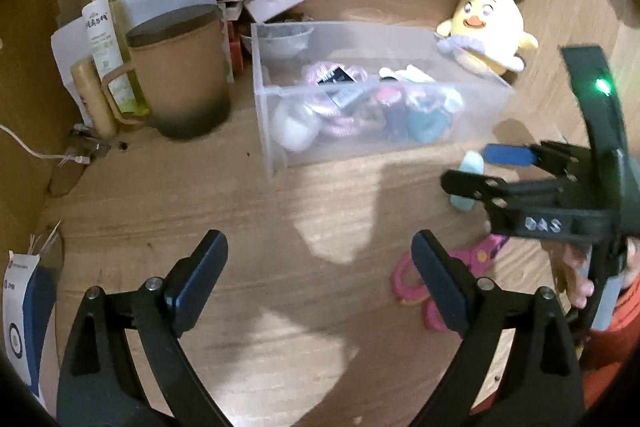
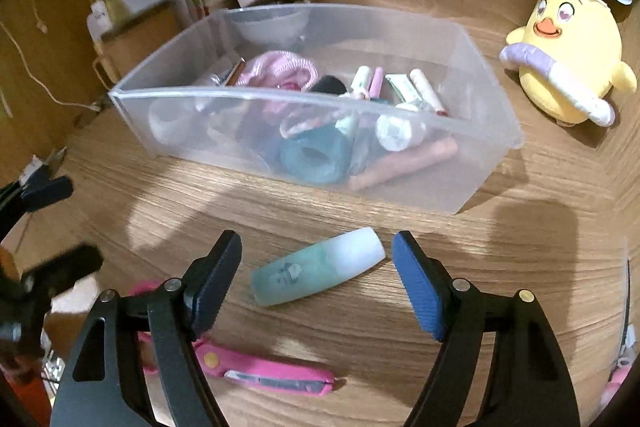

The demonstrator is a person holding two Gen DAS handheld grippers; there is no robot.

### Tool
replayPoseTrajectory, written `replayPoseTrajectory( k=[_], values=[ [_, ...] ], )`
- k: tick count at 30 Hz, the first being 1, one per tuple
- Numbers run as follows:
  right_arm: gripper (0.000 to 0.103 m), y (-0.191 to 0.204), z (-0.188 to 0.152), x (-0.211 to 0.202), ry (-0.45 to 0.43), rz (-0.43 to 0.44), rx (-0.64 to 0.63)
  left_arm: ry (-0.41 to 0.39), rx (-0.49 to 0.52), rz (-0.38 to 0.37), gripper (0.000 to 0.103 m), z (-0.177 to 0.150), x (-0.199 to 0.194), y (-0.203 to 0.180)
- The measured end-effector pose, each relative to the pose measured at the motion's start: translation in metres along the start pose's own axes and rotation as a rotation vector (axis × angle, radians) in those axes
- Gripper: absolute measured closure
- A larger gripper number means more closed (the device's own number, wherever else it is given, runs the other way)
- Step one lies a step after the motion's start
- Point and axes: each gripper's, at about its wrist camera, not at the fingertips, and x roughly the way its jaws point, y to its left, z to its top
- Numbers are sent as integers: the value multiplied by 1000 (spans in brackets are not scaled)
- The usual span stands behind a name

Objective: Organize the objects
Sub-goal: 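Grasp the teal bottle with the right gripper while the left gripper grasps the pink scissors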

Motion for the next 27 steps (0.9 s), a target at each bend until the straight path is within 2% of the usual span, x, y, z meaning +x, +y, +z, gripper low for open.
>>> replayPoseTrajectory(
  k=[3, 4, 9, 11, 17, 19, 21, 25, 27],
  values=[
    [32, 0, -3, 5, 17, 22, 3, 7, 22, -10, 9, -7, 0, -7],
    [37, 0, -4, 5, 11, 14, -10, 9, 30, -19, 9, -8, 0, -10],
    [64, -2, -8, 0, 12, -10, -50, 21, 77, -59, 9, -10, 4, -27],
    [79, -5, -10, -2, 13, -7, -56, 27, 95, -78, 9, -8, 6, -36],
    [80, -25, -14, -11, -10, 9, -12, 59, 192, -143, 9, -3, 17, -67],
    [80, -32, -16, -19, -25, 6, 3, 75, 217, -129, 11, -1, 23, -76],
    [80, -38, -19, -27, -42, -15, 9, 107, 245, -133, 22, 0, 29, -83],
    [80, -51, -26, -38, -55, -15, 29, 125, 282, -151, 28, -1, 35, -92],
    [80, -57, -30, -43, -62, -20, 41, 127, 289, -162, 37, -2, 34, -94]
  ],
)
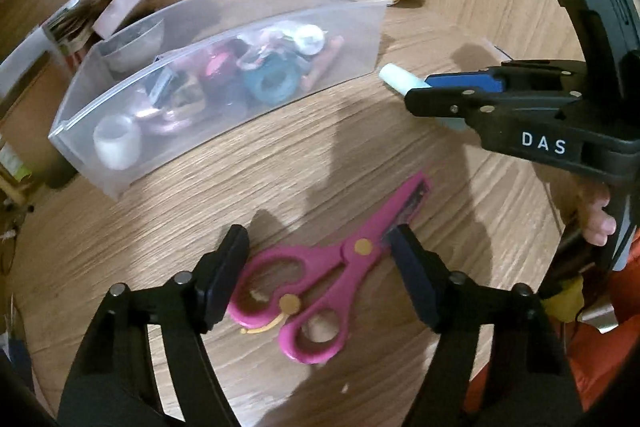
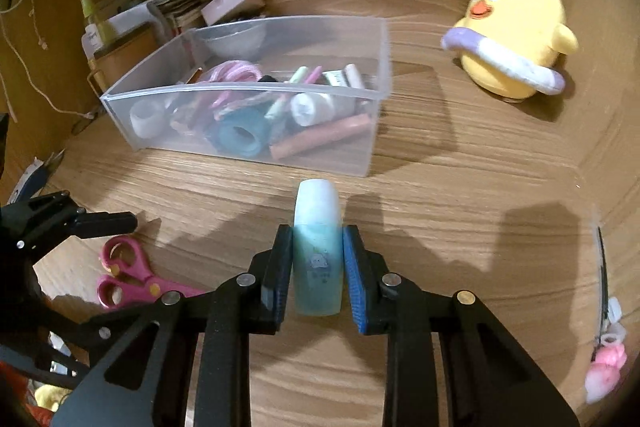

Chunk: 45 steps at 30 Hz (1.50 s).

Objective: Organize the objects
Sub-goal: 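Grasp the teal bottle with the right gripper while the left gripper grasps the pink scissors, then carry the scissors and teal bottle into the box and open both grippers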

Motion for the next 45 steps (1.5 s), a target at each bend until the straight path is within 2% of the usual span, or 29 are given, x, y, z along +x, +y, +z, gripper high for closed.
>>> replayPoseTrajectory(
  k=[9, 11, 15, 20, 27, 32, 39, 45],
  values=[
    [80, -4, -6, -8, -20, 26, 21, -14, 29, -7, 80, -6, -4, -14],
    [80, -2, -7, -9, -26, 37, 21, -25, 41, 4, 85, -6, -4, -18],
    [80, 3, -10, -10, -33, 57, 18, -59, 53, 19, 85, -6, -2, -28],
    [80, 5, -8, -16, -51, 78, 16, -72, -16, 15, 85, -2, -2, -22],
    [80, 6, 5, -30, -114, 91, 15, -168, -119, 7, 85, 16, -31, 0],
    [80, 8, 20, -37, -157, 94, 9, -234, -184, 4, 85, 34, -46, 17],
    [80, 11, 46, -45, -221, 74, -17, -334, -205, 24, 85, 54, -73, 31],
    [80, 12, 76, -46, -270, 60, -26, -386, -214, 53, 85, 80, -86, 48]
  ],
)
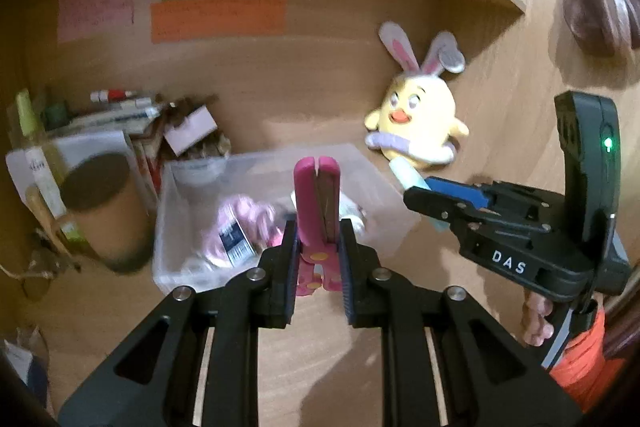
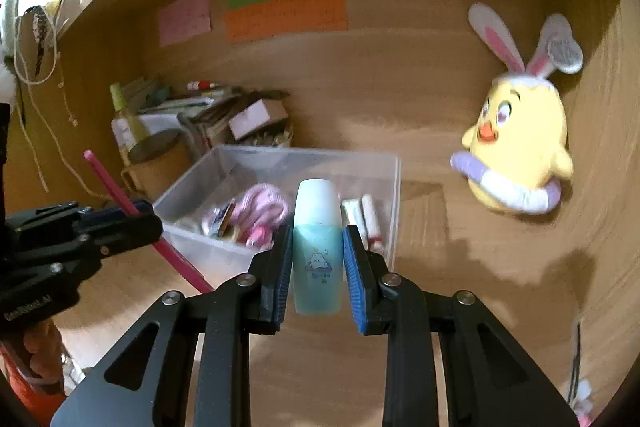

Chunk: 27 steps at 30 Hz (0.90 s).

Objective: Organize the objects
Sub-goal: 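Carry the scissors and teal bottle into the box and open both grippers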

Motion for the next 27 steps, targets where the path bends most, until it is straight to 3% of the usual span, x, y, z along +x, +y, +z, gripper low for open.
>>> replayPoseTrajectory(
  k=[7, 19, 27],
  values=[
    [80, 1, 21, 24, 16, 4, -19, 16, -25, 8, 85, 23, 23, 18],
    [80, 8, 19, 88, 165, 33, -61, 170, -129, 3, 84, 32, 91, 55],
    [80, 8, 12, 108, 199, 1, -86, 180, -145, 45, 66, 22, 95, 63]
  ],
)
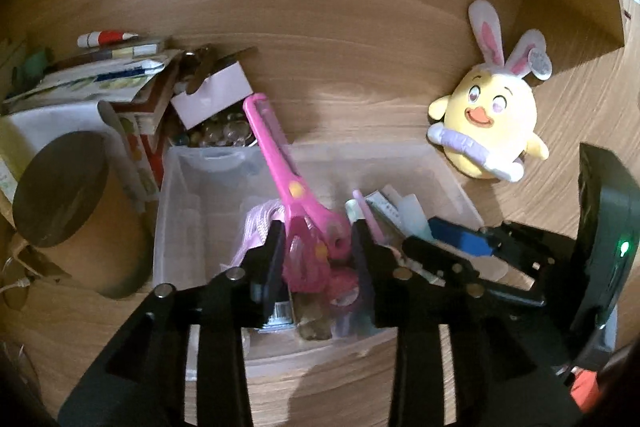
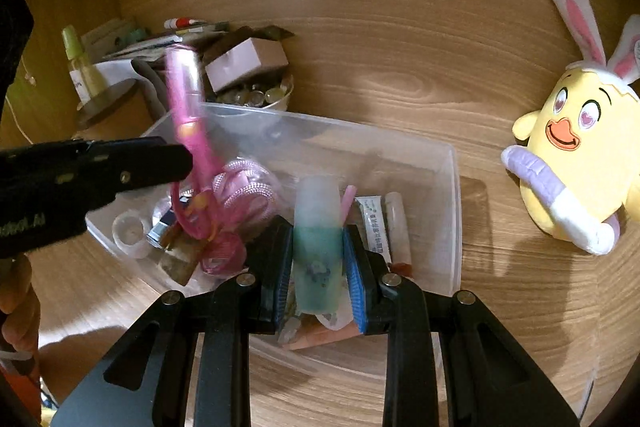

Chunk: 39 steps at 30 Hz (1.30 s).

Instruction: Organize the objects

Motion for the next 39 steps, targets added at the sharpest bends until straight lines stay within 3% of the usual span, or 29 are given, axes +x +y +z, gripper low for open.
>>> replayPoseTrajectory(
  k=[3, 8, 14, 21, 24, 39],
  values=[
    [79, 0, 1, -3, -1, -1, -3, -5, 14, 8, 61, -5, -3, -2],
    [58, 0, 2, -24, -54, -9, -7, -54, 37, 21, 48, -13, -21, -6],
    [42, 1, -3, -55, -121, -6, -10, -138, 77, 57, 31, -28, -48, -14],
    [32, -2, -20, -79, -160, -8, 19, -203, 92, 90, 11, -54, -71, -16],
    [24, -2, -29, -84, -169, -19, 26, -209, 91, 99, 8, -65, -75, -13],
    [22, -2, -66, -86, -136, 14, 78, -140, 29, 100, 8, -102, -67, 6]
  ],
)
